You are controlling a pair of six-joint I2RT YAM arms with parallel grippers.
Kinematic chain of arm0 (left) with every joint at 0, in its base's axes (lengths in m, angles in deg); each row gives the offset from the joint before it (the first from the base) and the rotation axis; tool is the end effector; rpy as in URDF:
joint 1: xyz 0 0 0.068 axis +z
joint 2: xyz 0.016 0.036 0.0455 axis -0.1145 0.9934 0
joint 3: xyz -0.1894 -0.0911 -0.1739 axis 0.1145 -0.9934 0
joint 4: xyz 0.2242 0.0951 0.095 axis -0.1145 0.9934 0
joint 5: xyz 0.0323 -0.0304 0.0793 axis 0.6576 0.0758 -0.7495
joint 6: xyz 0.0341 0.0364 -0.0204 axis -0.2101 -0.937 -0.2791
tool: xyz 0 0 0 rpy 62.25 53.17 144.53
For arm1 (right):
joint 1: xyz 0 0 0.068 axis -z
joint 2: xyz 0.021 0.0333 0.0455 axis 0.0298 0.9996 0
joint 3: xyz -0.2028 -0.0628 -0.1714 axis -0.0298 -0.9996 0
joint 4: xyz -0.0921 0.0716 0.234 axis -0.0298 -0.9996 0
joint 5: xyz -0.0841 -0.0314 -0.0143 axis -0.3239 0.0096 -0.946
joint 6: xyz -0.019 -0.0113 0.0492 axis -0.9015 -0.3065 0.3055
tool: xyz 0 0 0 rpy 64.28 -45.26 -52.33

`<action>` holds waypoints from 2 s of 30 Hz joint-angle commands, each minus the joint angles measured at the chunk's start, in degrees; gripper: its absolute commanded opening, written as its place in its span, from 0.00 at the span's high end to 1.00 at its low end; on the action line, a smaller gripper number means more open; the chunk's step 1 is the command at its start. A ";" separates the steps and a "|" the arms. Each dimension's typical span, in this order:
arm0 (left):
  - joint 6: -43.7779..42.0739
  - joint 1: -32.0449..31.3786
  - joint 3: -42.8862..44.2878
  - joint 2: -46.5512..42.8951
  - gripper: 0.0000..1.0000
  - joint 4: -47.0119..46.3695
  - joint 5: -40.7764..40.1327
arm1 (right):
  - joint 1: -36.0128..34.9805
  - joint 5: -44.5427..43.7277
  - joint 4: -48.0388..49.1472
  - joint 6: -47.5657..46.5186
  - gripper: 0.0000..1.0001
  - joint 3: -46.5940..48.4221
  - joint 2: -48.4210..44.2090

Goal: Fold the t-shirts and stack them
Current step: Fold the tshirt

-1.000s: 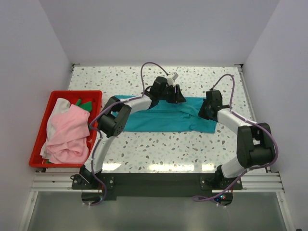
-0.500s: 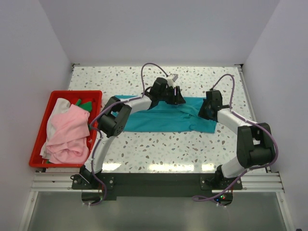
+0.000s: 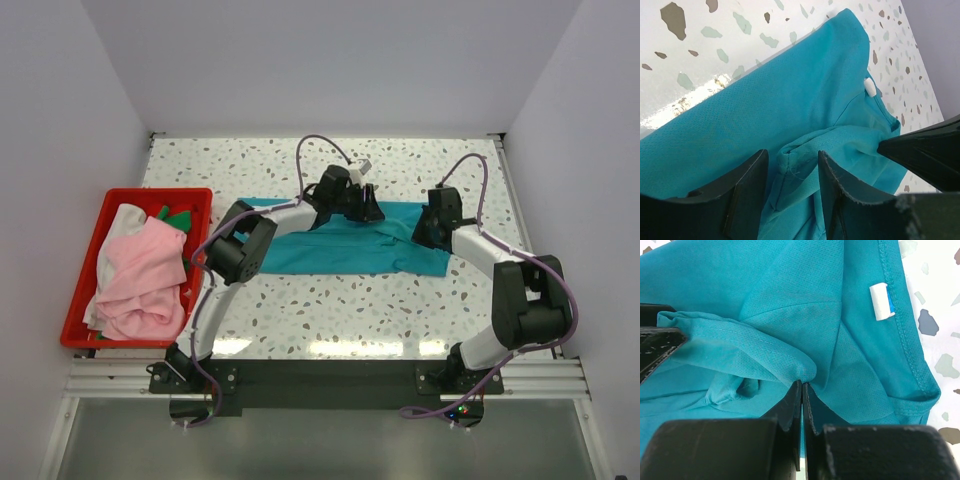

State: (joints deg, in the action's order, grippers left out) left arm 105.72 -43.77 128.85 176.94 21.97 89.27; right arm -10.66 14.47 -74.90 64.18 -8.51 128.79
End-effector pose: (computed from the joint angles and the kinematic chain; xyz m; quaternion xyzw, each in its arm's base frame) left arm 0.4127 -0.3315 0.1364 0.1341 0.8369 -0.4358 0.3028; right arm 0.3056 0.0450 0.1841 0.1777 0.9253 0.0691 0.3279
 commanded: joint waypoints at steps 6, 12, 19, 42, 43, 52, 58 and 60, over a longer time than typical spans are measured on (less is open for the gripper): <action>-1.24 -0.43 0.68 0.16 0.59 -1.54 0.14 | -0.10 -1.16 3.09 0.25 1.00 -0.39 -1.13; -0.89 -0.43 -3.88 -3.00 0.71 -7.07 0.84 | -0.10 -1.25 3.18 0.43 1.00 -0.13 -0.86; -0.98 -0.51 -8.20 -5.46 0.78 -12.78 2.77 | -0.10 -1.42 2.56 0.51 0.83 0.67 -1.12; -4.58 -0.43 -17.60 -10.91 0.76 -20.44 10.33 | 0.43 -4.32 -4.29 -2.30 0.52 14.98 2.47; -4.93 -0.43 -17.96 -11.44 0.76 -20.53 10.68 | 0.43 -3.54 -4.29 -2.64 0.52 15.51 3.70; -7.13 -0.43 -20.86 -12.59 0.76 -20.70 13.32 | 0.34 -0.19 -5.17 -3.97 0.54 19.12 10.21; -7.83 -0.43 -21.56 -12.24 0.76 -20.00 14.90 | 0.43 1.13 -4.47 -4.14 0.56 18.07 11.53; -8.36 -0.43 -22.09 -12.15 0.76 -19.56 15.08 | 0.34 1.56 -4.29 -4.14 0.57 17.28 11.36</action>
State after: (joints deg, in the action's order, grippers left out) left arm 99.73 -43.90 107.63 167.63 4.11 102.19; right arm -10.53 14.75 -79.93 60.99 8.25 140.62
